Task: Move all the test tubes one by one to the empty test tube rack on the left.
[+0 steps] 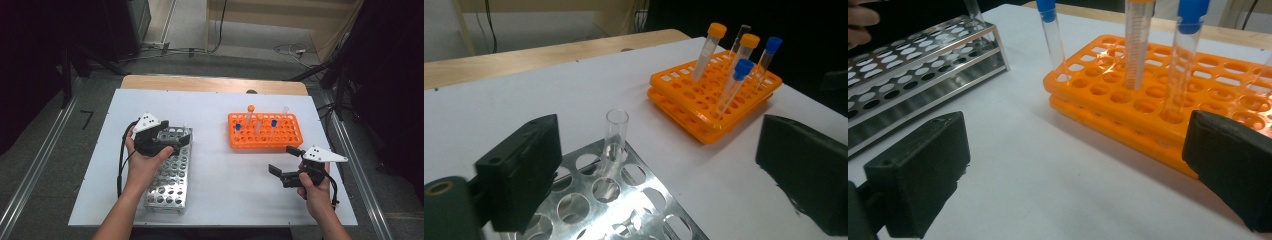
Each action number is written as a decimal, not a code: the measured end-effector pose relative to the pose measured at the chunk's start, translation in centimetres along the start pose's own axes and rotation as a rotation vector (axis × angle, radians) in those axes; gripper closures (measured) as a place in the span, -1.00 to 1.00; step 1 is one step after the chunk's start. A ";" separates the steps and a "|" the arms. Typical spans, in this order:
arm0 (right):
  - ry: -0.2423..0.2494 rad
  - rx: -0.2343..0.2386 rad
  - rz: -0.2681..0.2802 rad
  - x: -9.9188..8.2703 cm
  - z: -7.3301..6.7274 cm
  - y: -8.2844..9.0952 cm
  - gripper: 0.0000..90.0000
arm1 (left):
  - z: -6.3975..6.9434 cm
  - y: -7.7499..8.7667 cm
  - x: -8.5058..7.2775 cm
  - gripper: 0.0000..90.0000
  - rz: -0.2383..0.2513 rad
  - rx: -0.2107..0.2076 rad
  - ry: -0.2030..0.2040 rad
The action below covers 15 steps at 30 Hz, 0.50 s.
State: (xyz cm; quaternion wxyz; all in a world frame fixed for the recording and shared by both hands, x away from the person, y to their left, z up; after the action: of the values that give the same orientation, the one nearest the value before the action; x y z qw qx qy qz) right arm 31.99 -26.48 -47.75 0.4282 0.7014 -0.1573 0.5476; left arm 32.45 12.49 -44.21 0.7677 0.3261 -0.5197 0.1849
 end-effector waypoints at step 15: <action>-0.055 -0.097 0.003 1.3 3.7 -1.0 -1.00 | 2.4 3.2 -1.6 -1.00 0.107 -0.060 -0.027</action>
State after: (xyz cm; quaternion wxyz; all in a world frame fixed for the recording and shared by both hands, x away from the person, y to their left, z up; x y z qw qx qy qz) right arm 35.51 -28.45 -47.10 0.4566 0.6944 -0.1966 0.5203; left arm 28.23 13.23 -44.08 0.7592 0.2772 -0.5519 0.2055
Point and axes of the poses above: each handheld gripper's, and its own axes: y roughly backward along the jaws, x roughly out of its top, z roughly to its right, the point moved 5 cm from there along -y, roughly forward along the jaws, and after that the axes turned 9 degrees about -x, right-handed, at the moved point
